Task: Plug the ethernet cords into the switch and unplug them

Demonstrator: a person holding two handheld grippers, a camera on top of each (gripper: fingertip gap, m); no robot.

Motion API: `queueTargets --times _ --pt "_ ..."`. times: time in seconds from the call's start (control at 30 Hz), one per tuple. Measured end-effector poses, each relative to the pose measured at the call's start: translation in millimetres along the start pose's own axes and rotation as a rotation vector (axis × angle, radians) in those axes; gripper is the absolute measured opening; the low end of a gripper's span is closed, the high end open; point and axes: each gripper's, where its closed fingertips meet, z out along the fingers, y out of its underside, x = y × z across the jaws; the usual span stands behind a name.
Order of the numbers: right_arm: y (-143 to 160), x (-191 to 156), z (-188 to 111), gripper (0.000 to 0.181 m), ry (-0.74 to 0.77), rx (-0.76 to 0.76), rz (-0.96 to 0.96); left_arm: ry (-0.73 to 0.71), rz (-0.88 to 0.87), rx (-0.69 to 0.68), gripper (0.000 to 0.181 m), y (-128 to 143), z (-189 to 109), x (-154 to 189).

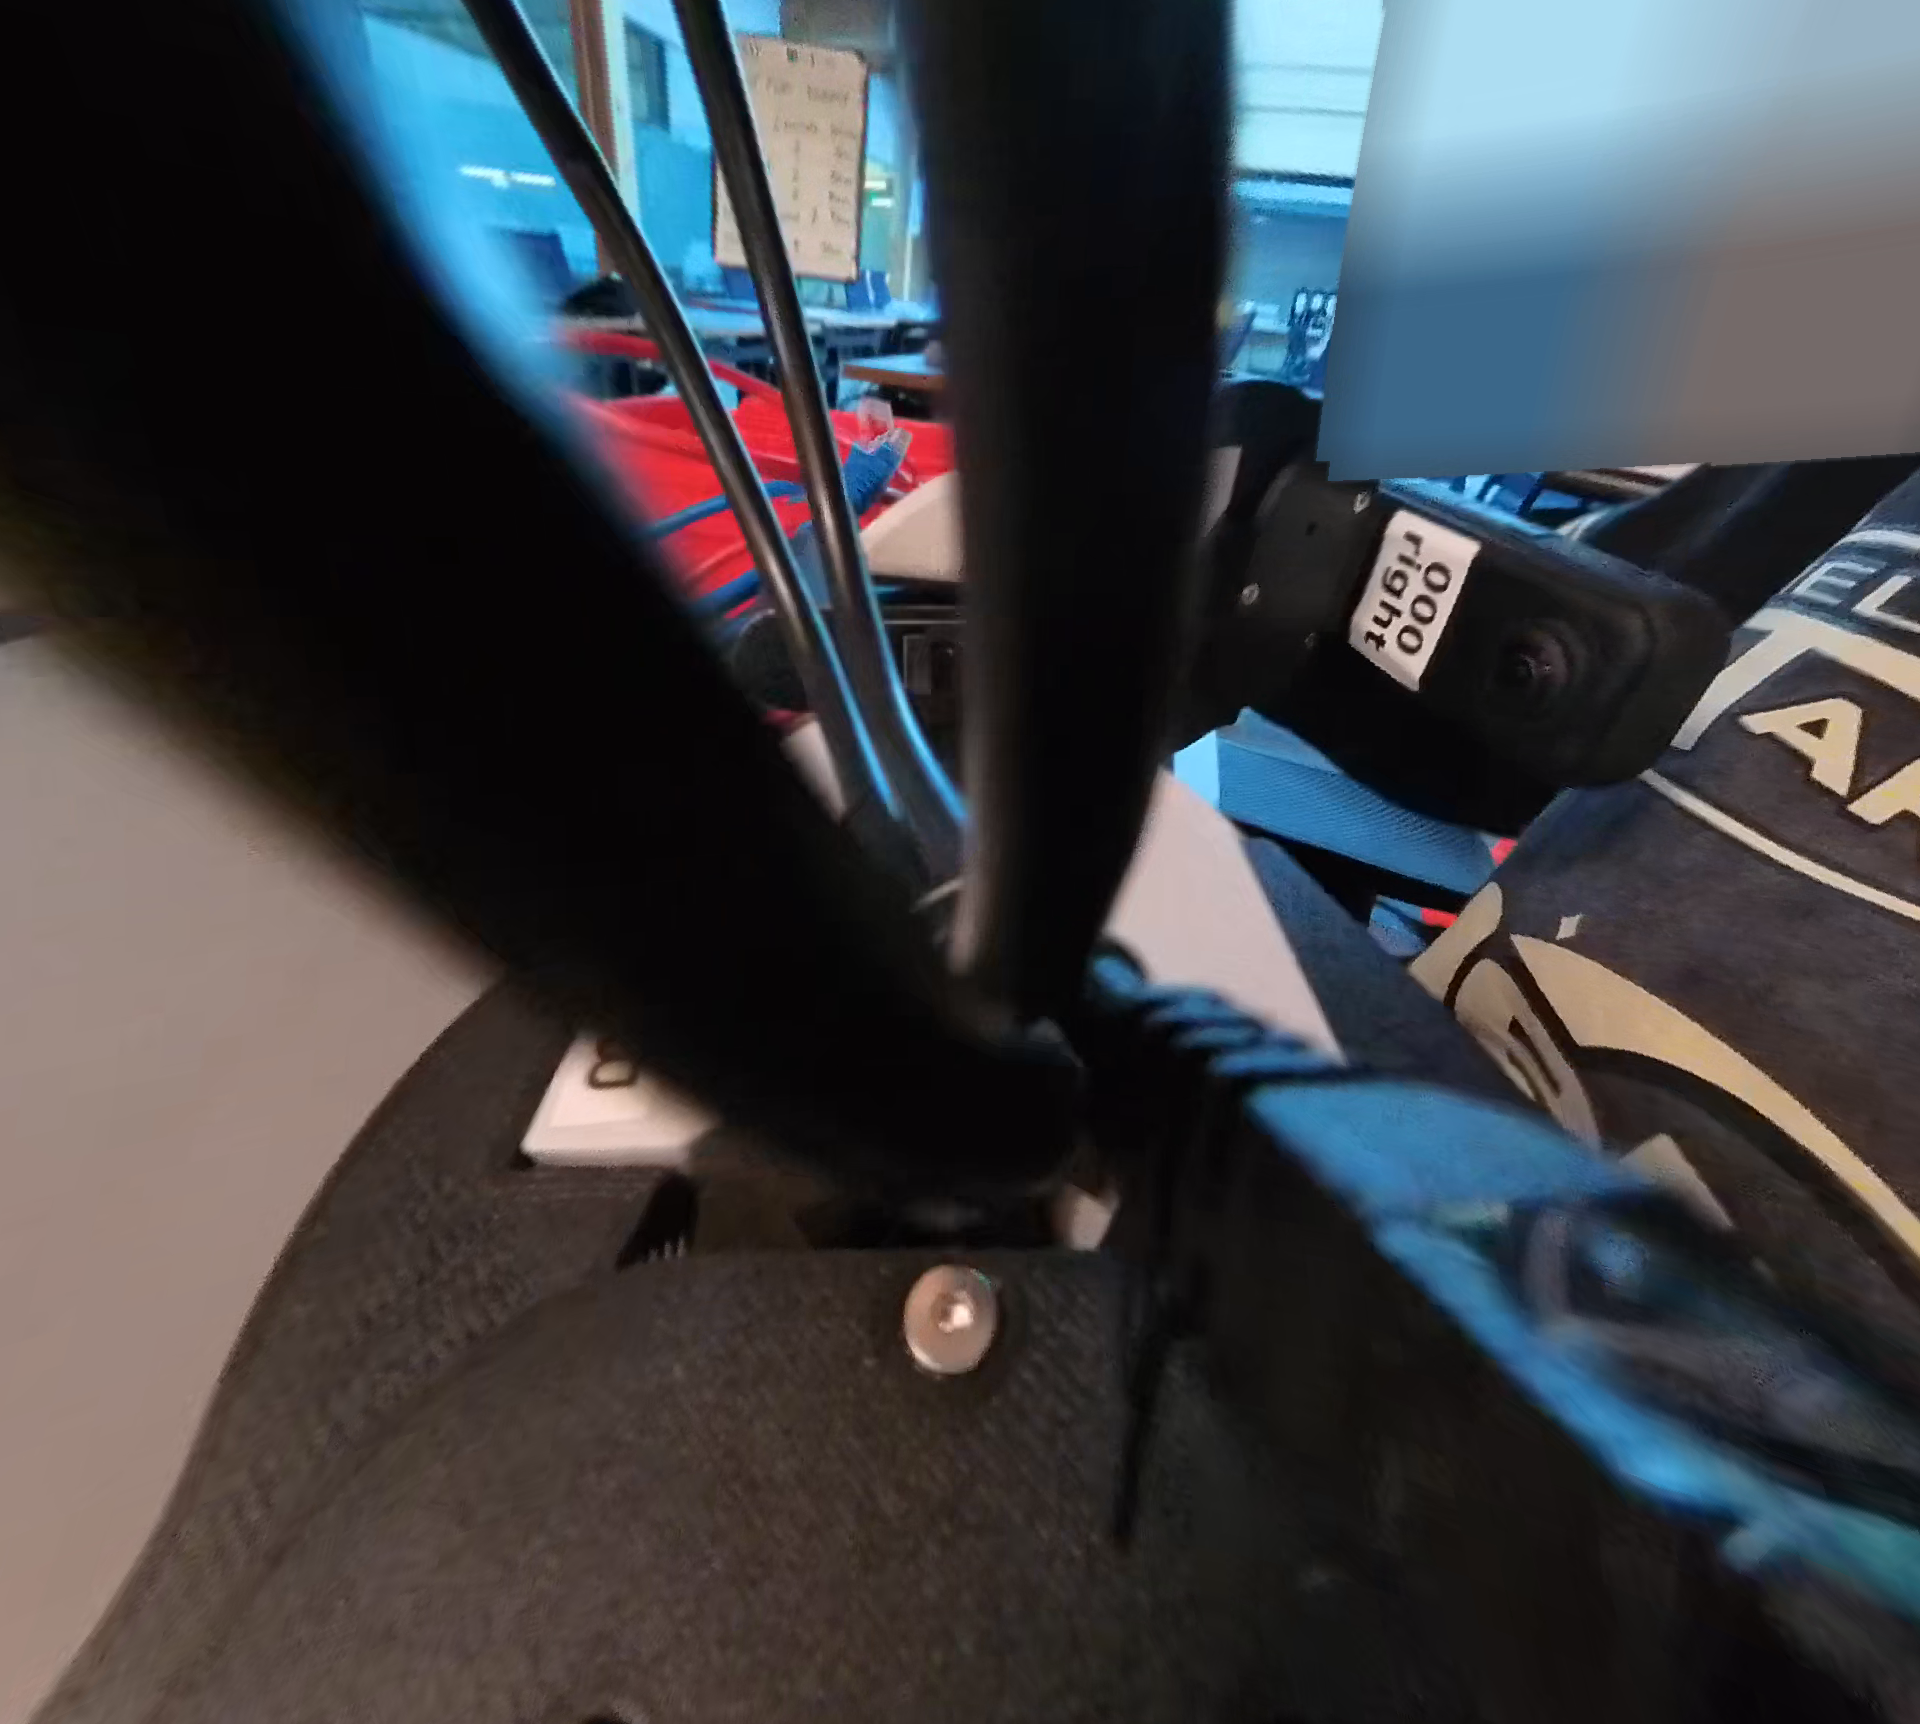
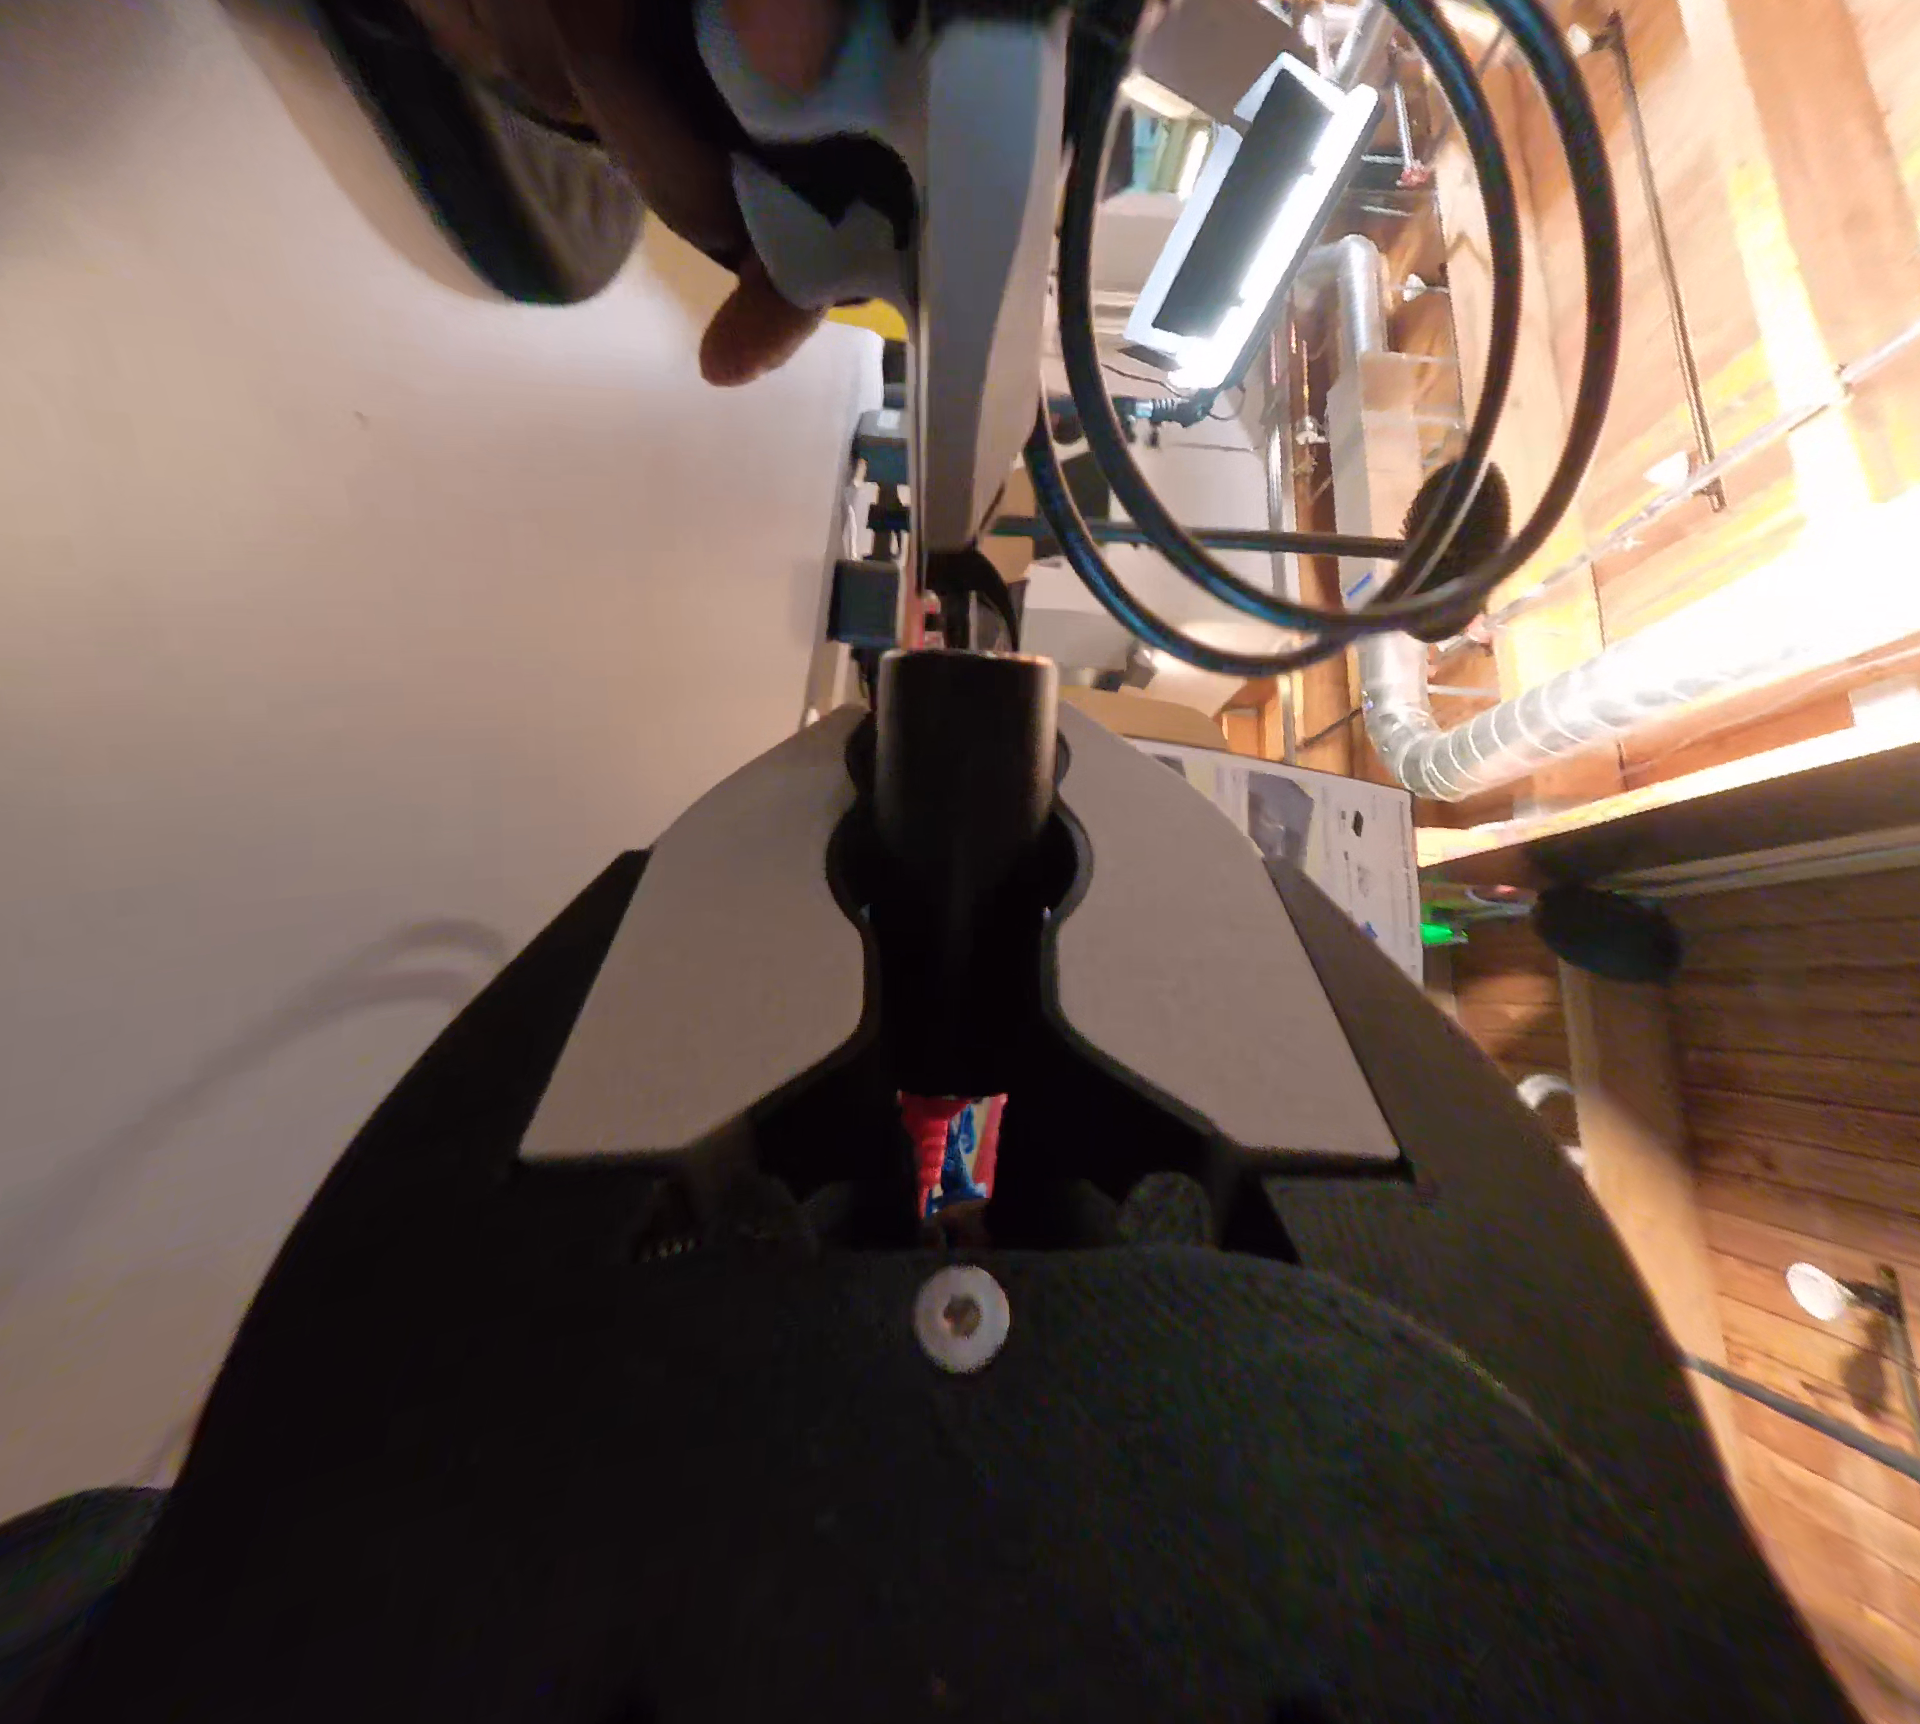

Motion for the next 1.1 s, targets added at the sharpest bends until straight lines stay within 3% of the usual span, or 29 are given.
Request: queueTargets --times 0.03,0.13,0.27,0.43,0.57,0.67,0.87,1.1 --pt "3.4 4.6 0.0 0.026 0.021 -0.020 -0.014 0.006 0.001 0.029 0.033 -3.2 -1.0 0.2" --pt "19.6 23.4 -2.8 0.026 0.093 -0.086 -0.078 -0.049 0.010 0.197 0.049 -22.5 -14.1 -9.3" --pt "54.1 70.0 -16.4 0.027 0.234 -0.198 -0.104 -0.171 -0.080 0.418 0.049 -45.3 -39.3 -37.6" --pt "119.8 154.8 -65.0 0.027 0.524 -0.350 0.107 -0.201 -0.135 0.470 0.049 -49.1 -47.0 -48.0" --pt "179.7 181.8 -114.9 0.026 0.691 -0.417 0.290 -0.207 -0.082 0.437 0.049 -46.3 -42.1 -43.9" --pt "228.2 164.9 -139.2 0.027 0.689 -0.492 0.433 -0.208 -0.097 0.438 0.049 -46.1 -42.2 -45.6" --pt "307.7 75.9 -159.1 0.027 0.482 -0.756 0.773 -0.204 -0.121 0.427 0.048 -44.2 -40.6 -48.0" --pt "338.3 8.9 -157.7 0.027 0.283 -0.933 1.271 -0.199 -0.132 0.417 0.047 -42.7 -39.4 -48.7"
